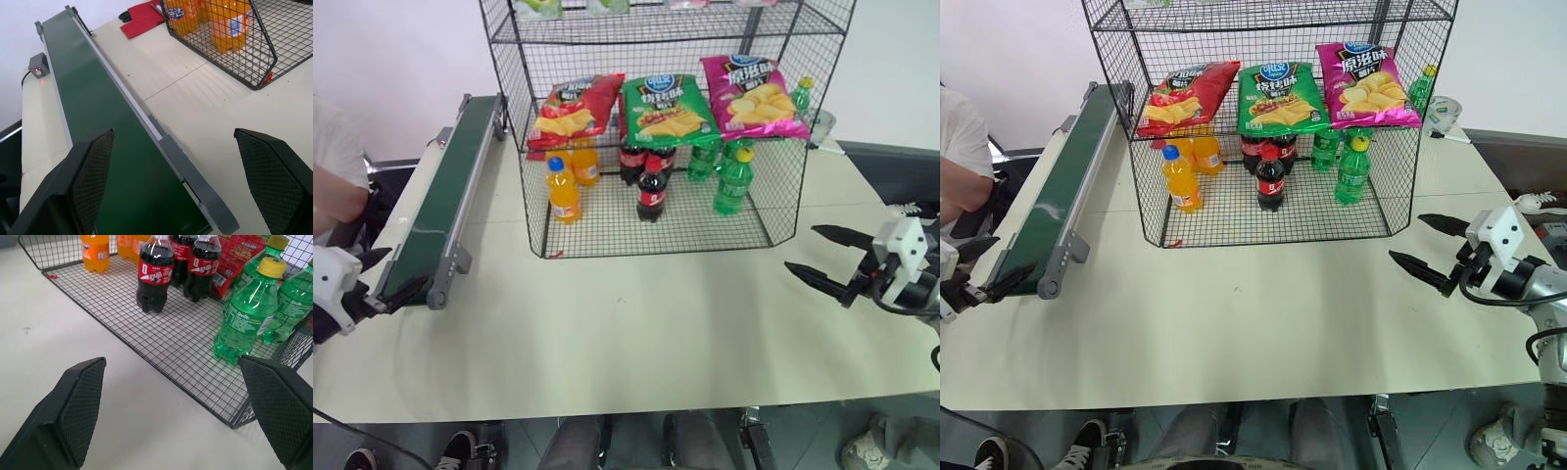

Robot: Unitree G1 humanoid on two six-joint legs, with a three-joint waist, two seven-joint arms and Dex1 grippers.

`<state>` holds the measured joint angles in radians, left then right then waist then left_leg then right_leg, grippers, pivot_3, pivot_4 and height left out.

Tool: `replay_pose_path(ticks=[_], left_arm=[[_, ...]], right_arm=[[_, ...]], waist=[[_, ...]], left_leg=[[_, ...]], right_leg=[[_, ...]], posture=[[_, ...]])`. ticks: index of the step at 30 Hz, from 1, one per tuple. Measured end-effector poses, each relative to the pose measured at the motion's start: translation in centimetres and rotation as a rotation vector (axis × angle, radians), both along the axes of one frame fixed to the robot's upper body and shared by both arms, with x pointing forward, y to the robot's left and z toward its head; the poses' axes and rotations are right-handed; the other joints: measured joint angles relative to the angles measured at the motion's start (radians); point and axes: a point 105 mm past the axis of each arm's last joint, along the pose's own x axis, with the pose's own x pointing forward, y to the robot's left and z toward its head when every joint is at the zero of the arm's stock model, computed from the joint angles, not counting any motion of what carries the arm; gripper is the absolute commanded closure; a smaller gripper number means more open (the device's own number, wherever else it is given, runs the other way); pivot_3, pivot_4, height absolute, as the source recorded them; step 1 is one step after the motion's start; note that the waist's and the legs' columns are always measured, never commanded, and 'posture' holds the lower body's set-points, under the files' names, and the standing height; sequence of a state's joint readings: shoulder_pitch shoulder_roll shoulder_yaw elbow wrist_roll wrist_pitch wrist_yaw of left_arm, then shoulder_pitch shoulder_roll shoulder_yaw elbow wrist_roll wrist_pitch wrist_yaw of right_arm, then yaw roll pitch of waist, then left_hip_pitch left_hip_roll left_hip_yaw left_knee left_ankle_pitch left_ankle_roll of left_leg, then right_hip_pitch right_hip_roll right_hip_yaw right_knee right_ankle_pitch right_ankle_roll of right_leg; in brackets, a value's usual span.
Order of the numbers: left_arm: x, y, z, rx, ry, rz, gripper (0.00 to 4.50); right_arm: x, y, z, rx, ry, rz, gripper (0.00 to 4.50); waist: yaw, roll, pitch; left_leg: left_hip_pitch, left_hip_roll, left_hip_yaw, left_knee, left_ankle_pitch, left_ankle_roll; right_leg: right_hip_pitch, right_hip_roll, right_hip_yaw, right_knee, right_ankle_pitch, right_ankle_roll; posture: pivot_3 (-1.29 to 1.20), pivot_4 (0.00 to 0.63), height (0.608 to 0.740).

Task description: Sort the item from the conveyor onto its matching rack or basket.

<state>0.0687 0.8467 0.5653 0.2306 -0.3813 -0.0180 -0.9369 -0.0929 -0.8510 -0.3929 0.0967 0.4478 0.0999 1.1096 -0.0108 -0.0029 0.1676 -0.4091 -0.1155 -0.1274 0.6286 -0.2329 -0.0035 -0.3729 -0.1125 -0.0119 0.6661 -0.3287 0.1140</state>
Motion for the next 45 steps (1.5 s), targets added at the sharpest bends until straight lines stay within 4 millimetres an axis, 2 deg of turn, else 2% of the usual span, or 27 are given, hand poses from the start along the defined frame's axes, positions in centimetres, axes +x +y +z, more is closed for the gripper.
replay_pose_path(ticks=[8,16,25,45], left_arm=[[-0.2,0.6,-0.2,0.014,0.001,0.01,0.39],[-1.2,-0.4,-0.9,-0.043,0.056,-0.068,0.39],[-1.0,-1.0,-0.2,-0.038,0.015,-0.106,0.39],[-1.0,-1.1,0.1,-0.034,-0.003,-0.115,0.39]], right_arm=[[0.0,-0.6,-0.7,-0.021,0.013,0.0,0.0],[-0.2,-0.4,-0.3,-0.051,-0.007,0.063,0.0],[-0.2,-0.2,-0.3,-0.054,-0.015,0.072,0.0],[0.2,0.3,0.1,-0.066,-0.036,0.082,0.0]], waist=[[0.0,0.0,0.0],[-0.001,0.0,0.0],[0.0,0.0,0.0],[-0.001,0.0,0.0]], left_leg=[[0.0,0.0,0.0,0.0,0.0,0.0],[0.0,0.0,0.0,0.0,0.0,0.0],[0.0,0.0,0.0,0.0,0.0,0.0],[0.0,0.0,0.0,0.0,0.0,0.0]], right_leg=[[0.0,0.0,0.0,0.0,0.0,0.0],[0.0,0.0,0.0,0.0,0.0,0.0],[0.0,0.0,0.0,0.0,0.0,0.0],[0.0,0.0,0.0,0.0,0.0,0.0]], posture=[[0.0,0.15,0.739],[0.0,0.15,0.739],[0.0,0.15,0.739],[0.0,0.15,0.739]])
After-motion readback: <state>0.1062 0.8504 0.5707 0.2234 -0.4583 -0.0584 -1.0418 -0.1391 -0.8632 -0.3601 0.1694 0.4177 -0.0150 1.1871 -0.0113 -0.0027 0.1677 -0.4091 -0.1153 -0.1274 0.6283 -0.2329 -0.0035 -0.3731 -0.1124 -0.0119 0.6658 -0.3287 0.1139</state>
